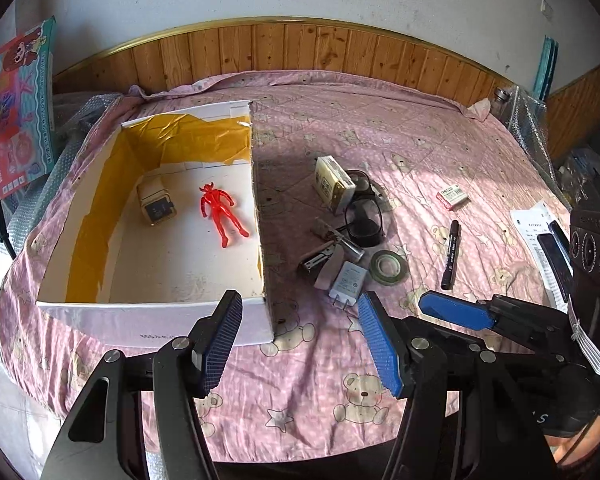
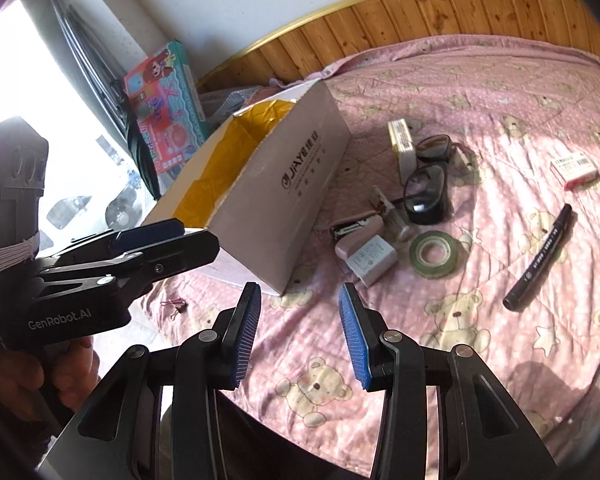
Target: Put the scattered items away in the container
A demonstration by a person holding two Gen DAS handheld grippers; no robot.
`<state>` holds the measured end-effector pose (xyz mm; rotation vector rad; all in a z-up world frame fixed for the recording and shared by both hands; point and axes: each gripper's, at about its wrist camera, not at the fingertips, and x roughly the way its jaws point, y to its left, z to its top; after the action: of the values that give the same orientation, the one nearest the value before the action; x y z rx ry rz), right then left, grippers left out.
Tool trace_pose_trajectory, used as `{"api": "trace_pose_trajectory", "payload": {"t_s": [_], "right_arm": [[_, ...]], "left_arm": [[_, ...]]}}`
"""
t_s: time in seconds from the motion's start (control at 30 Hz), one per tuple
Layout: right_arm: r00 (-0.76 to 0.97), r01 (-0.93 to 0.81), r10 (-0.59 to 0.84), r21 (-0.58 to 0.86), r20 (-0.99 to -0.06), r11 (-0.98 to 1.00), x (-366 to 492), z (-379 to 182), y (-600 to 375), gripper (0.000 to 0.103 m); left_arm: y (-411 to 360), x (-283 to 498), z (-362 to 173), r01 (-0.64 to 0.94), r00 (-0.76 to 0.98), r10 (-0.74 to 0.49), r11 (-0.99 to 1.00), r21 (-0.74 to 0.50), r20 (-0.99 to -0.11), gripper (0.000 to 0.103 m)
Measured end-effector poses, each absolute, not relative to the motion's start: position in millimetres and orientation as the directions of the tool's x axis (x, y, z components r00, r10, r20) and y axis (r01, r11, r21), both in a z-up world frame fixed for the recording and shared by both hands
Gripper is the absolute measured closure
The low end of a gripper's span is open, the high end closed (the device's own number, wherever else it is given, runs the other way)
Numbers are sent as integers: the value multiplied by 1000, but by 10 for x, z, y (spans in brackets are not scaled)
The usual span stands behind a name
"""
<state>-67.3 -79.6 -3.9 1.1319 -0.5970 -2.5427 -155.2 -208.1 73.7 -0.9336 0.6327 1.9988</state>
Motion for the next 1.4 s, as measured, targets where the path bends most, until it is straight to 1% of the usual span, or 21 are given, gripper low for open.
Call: {"api": "trace_pose_trajectory", "payload": {"t_s": [0.27,0.33,0.47,0.67,0.73,0.77,0.83,0.87,0.97,1.07,1.1,1.13,1.17,1.2,1.23,1.27,1.3,1.4], "right_arm": [[-643,-26,-369,500,-671,-865,-569,-338,-384,59],[-637,-29,-368,497,-678,-867,-620,-378,-368,58],[-615,40,-382,456,-690,-889,-851,-414,-514,58],[-587,125,-371,372,-720,-920,-1371,-587,-775,58],[-572,154,-356,330,-739,-931,-1525,-682,-876,57],[-567,169,-346,306,-747,-937,-1578,-723,-922,54],[-586,208,-321,244,-744,-947,-1605,-721,-995,54],[-583,219,-308,220,-752,-951,-1602,-717,-1004,60],[-543,222,-273,178,-794,-959,-1516,-728,-911,88],[-502,160,-252,197,-828,-967,-1377,-799,-656,89],[-490,135,-268,232,-830,-963,-1339,-827,-567,86],[-482,101,-286,271,-828,-957,-1313,-835,-493,86],[-483,78,-307,310,-820,-948,-1297,-816,-453,83],[-490,72,-343,355,-801,-932,-1286,-780,-461,73],[-500,67,-380,403,-778,-913,-1297,-749,-480,68],[-505,47,-399,438,-765,-898,-1330,-741,-510,59],[-501,24,-411,463,-762,-886,-1381,-761,-555,56],[-495,-54,-349,429,-796,-902,-1532,-862,-725,55]], "left_arm": [[-1802,-1345,491,-875,-316,469,-480,62,-825,41],[-1737,-1339,441,-875,-309,464,-481,57,-830,41],[-1732,-1402,408,-861,-317,455,-506,51,-832,41],[-1958,-1626,446,-821,-333,450,-571,20,-829,41],[-2010,-1659,446,-814,-317,457,-581,-10,-831,41],[-2029,-1668,441,-810,-318,457,-587,-13,-831,41],[-2033,-1671,434,-809,-312,462,-587,-23,-830,41],[-2031,-1673,433,-809,-309,465,-586,-27,-830,41],[-1986,-1675,447,-818,-300,475,-574,-34,-827,41],[-1946,-1692,459,-822,-293,487,-567,-43,-823,41],[-1935,-1696,456,-824,-287,493,-564,-51,-822,41],[-1925,-1700,450,-825,-283,497,-562,-56,-821,41],[-1917,-1701,440,-827,-278,501,-559,-61,-820,41],[-1913,-1703,431,-827,-275,504,-558,-66,-819,41],[-1915,-1704,425,-825,-275,506,-561,-69,-818,41],[-1923,-1705,425,-823,-276,509,-564,-73,-816,41],[-1938,-1707,431,-822,-277,511,-565,-76,-814,41],[-2024,-1710,509,-823,-288,524,-564,-73,-801,41]]}}
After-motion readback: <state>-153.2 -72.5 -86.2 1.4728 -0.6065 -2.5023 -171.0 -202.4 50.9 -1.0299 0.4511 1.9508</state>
